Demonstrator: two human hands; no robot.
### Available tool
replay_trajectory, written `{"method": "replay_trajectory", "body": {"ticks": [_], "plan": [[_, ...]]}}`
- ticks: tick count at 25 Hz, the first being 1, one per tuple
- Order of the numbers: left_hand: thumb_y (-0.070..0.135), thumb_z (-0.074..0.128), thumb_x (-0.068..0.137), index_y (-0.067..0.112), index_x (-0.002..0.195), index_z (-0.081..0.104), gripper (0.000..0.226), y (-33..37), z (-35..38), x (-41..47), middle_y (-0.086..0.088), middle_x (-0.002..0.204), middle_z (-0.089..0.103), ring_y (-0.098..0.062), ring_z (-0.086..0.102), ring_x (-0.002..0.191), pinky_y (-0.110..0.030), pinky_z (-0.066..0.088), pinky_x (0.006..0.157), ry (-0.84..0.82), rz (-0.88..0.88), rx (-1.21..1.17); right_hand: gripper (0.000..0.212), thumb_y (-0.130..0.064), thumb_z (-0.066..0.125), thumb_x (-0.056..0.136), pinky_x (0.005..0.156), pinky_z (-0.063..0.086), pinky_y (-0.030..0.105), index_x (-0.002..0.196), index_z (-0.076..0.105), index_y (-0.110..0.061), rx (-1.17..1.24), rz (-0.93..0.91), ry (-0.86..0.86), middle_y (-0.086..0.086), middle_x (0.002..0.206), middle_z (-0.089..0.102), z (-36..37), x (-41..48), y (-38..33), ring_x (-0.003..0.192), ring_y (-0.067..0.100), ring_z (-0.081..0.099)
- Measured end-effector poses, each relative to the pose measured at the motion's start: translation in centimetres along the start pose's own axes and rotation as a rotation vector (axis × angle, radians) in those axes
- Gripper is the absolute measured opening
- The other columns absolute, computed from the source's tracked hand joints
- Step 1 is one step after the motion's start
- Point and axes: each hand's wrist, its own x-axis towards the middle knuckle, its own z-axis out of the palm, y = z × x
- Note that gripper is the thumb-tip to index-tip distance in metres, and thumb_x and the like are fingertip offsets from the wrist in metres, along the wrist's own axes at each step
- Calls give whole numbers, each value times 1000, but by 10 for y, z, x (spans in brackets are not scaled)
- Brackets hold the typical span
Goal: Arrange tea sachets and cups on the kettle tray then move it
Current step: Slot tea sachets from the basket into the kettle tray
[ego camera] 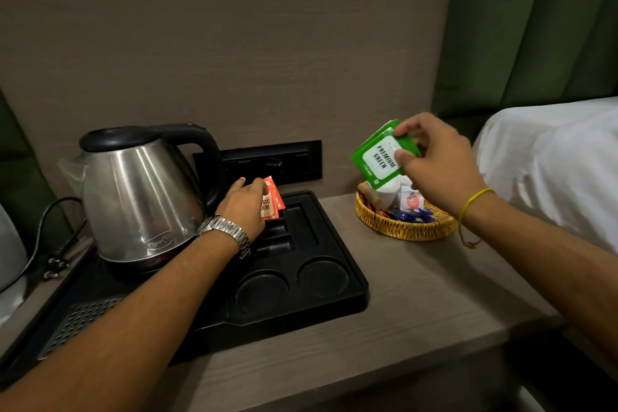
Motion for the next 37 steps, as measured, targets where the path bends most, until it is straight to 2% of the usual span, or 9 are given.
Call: {"method": "replay_trajectory", "body": {"ticks": [3, 6, 10, 12, 15, 20, 28, 33, 37], "plan": [[9, 72, 78, 26, 144, 33, 78, 0, -1, 2, -5, 160, 27, -31, 8, 153, -58, 37, 112, -81, 37, 37, 25, -8, 69, 91, 48, 55, 14, 109, 62, -24, 28, -10, -108, -2, 111, 68, 28, -5, -17, 103, 15, 70], [16, 72, 75, 43, 145, 27, 88, 9, 2, 2, -5, 162, 4, -37, 9, 149, -66, 34, 107, -105, 117, 222, 26, -8, 68, 91, 67, 64, 31, 112, 61, -20, 41, 3, -121, -3, 105, 69, 45, -15, -21, 103, 16, 72], [34, 71, 73, 55, 140, 29, 82, 14, 10, 2, -8, 150, 14, -39, 26, 134, -64, 36, 101, -57, 176, 448, 26, -9, 69, 90, 74, 62, 33, 112, 61, -21, 38, 13, -131, -6, 100, 70, 53, -31, -9, 99, 17, 73], [37, 71, 73, 51, 136, 43, 70, 12, 12, 2, -8, 151, 14, -39, 26, 134, -64, 35, 102, -42, 156, 450, 26, -9, 70, 91, 65, 61, 25, 112, 61, -22, 49, 32, -134, -4, 99, 70, 52, -36, -2, 99, 15, 73], [34, 72, 73, 40, 130, 52, 61, 13, 11, 1, -9, 154, 12, -39, 27, 134, -65, 37, 103, -14, 151, 425, 26, -10, 70, 91, 65, 64, 32, 112, 60, -22, 51, 52, -133, -2, 99, 72, 52, -38, 3, 96, 11, 71], [21, 73, 74, 31, 127, 57, 56, 21, -7, -4, -9, 156, 18, -38, 32, 134, -58, 46, 97, 98, 165, 249, 33, -11, 71, 87, 54, 49, 11, 114, 58, -24, 70, 30, -180, -8, 83, 69, 72, -29, -5, 79, 2, 68], [-8, 44, 60, 10, 102, 63, 50, 28, -87, -18, -9, 113, 63, -28, 58, 107, -40, 50, 86, 632, 270, -162, 31, -15, 72, 83, 94, 56, 39, 113, 75, -23, -98, -93, -493, 1, 106, 77, 153, 21, -37, 105, 20, 70], [-4, 38, 56, 7, 96, 64, 49, 9, -108, -36, -10, 120, 63, -28, 56, 113, -44, 49, 87, 746, 242, -127, 32, -17, 68, 88, 91, 59, 42, 116, 71, -29, -183, -193, -635, 7, 117, 70, 192, 17, -48, 104, 26, 69], [-2, 41, 56, 8, 94, 64, 46, 3, -109, -43, -9, 121, 63, -29, 56, 115, -49, 49, 87, 697, 209, -86, 41, -7, 58, 90, 73, 54, 33, 129, 66, -18, -257, -206, -726, 15, 118, 68, 209, 10, -50, 86, 26, 65]]}}
